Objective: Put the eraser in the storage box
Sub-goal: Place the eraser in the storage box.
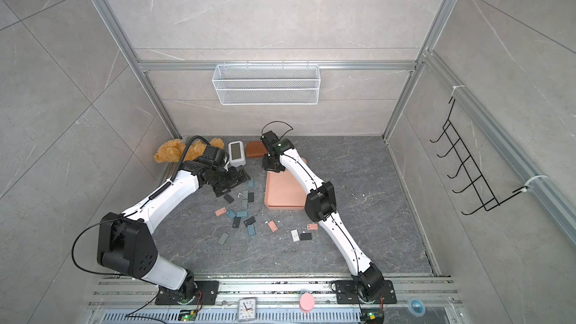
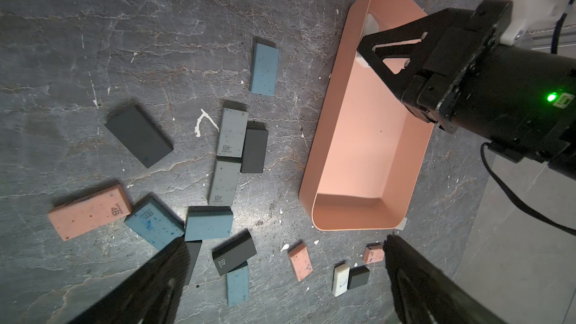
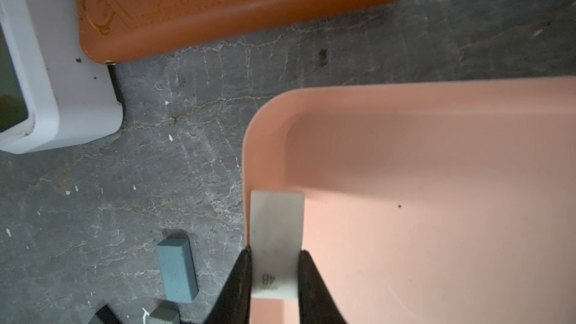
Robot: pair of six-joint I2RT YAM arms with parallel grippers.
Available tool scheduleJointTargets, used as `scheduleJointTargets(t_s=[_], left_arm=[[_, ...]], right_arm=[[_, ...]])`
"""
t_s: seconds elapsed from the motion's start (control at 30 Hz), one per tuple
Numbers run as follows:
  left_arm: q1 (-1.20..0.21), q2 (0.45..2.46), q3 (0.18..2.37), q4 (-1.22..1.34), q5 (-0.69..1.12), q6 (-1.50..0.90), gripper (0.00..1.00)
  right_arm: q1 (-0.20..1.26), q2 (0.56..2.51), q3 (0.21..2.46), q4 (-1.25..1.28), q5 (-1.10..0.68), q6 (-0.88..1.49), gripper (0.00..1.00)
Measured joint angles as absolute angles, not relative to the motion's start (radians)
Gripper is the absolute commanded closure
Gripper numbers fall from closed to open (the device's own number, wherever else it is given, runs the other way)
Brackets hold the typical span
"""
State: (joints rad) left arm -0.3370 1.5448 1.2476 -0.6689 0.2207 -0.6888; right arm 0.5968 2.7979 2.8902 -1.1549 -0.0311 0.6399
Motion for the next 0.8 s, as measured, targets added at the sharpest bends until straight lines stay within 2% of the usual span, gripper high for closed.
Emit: scheduleJointTargets(t_s=[0.17,0.47,0.8], left_arm=[[-0.337,1.545,1.248,-0.669,0.221,-0.689,0.00],[-0.337,1.546,1.248,-0.668,0.221,-0.690,0.01],[-0.337,1.551,1.248,-0.668,0.221,-0.690,0.00]], right_arm=[[0.595,2.798,2.890,-1.155,-0.035,0.636,0.75],[0.567,2.798,2.886,-1.174,-0.026,0.625,0.67],[0.554,2.798,2.885,-1.177,-0.028,0.625,0.67]])
